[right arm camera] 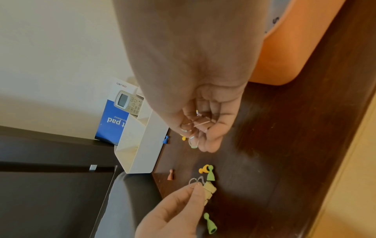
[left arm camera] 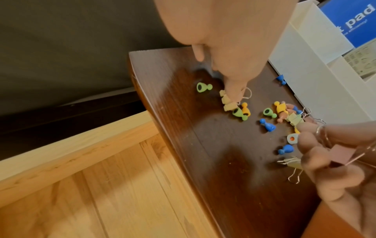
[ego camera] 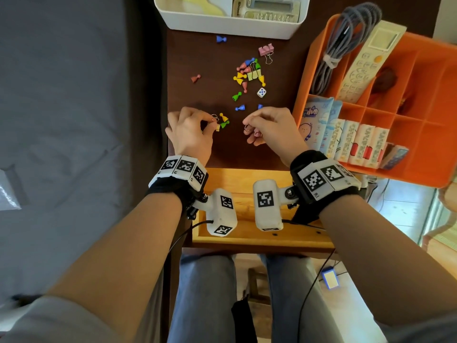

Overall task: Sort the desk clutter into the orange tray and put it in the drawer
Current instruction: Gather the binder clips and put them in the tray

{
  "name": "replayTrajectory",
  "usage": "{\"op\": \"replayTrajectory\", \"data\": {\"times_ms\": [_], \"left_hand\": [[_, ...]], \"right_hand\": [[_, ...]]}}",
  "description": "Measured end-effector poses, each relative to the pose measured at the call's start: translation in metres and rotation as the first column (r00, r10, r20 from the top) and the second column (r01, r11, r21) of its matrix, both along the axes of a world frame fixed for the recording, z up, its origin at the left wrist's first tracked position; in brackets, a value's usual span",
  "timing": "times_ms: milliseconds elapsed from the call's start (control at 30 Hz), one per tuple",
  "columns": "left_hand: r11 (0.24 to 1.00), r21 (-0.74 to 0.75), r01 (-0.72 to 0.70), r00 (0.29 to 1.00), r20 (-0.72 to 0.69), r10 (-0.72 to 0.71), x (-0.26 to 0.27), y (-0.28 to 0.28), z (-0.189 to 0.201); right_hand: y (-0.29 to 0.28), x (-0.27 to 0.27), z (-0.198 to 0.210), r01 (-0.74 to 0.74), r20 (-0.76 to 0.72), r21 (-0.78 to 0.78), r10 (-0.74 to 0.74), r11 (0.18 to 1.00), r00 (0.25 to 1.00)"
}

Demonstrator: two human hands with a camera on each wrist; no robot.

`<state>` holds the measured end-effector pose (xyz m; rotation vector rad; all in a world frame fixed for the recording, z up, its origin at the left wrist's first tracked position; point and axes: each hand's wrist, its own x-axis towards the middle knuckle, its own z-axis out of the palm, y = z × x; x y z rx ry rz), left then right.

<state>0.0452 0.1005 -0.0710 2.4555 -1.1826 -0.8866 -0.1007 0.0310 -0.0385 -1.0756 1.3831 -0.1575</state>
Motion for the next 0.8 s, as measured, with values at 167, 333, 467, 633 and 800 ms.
{"op": "replayTrajectory", "data": {"times_ms": [167,333,467,633,800], "left_hand": [[0.998,-0.050,-0.042,0.999,0.020,0.043,0.000,0.001,0.008],[0.973,-0.229,-0.028,0.984,-0.179,-0.014,-0.006,-0.001,0.021],[0.953,-0.301,-0.032,0.920,-0.382,-0.090,-0.017,-0.012,0.027],[0.924,-0.378,-0.059,0.896,-0.427,-0.118,-0.031,-0.024,0.035],[0.937,-0.324,-0.128,0.909,-0.417,-0.020,-0.044,-0.031,0.027]], "right_hand": [[0.002,0.001,0.000,-0.023,-0.024,-0.002,0.023,1.000,0.999],[-0.002,0.005,0.009,-0.025,0.020,0.102,0.023,0.994,1.000],[-0.008,0.007,0.015,0.148,0.113,0.275,-0.185,0.950,0.976],[-0.014,-0.005,0.030,0.131,0.212,0.237,-0.183,0.963,0.960],[-0.026,-0.026,0.040,0.254,0.208,0.088,-0.267,0.963,0.941]]}}
